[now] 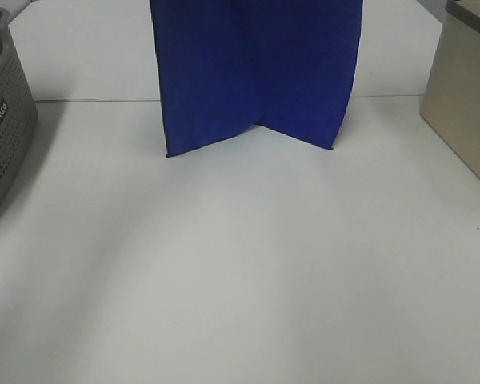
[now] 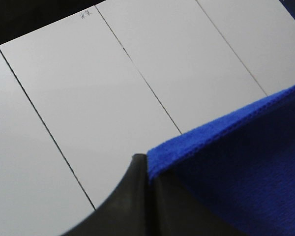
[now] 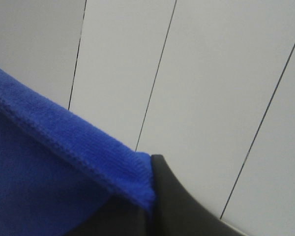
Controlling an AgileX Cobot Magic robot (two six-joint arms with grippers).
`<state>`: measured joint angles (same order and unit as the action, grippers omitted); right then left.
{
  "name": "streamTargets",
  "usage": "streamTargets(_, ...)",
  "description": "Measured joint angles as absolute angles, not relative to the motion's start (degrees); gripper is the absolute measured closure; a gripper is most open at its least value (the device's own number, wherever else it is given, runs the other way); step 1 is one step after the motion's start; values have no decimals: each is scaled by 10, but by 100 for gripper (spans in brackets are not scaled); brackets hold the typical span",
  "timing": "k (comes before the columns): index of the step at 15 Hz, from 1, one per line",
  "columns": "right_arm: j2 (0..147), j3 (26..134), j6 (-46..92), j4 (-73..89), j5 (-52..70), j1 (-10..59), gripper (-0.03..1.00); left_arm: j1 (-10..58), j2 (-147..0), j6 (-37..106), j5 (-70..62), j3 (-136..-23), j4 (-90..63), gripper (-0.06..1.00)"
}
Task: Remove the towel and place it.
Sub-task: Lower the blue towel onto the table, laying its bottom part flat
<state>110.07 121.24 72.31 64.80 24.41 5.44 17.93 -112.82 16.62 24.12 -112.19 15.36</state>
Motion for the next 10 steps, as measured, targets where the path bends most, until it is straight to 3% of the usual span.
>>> streamTargets(2, 1130, 1224, 816, 735, 233, 54, 95, 172, -1183, 166, 244, -1194, 150, 94)
streamTargets(5, 1164, 1260, 845, 761, 230, 54, 95, 169, -1232, 168, 245, -1263, 147, 94)
streamTargets(10, 1255, 1407, 864, 791, 220, 55, 95, 147, -1345, 175, 238, -1441, 148, 94)
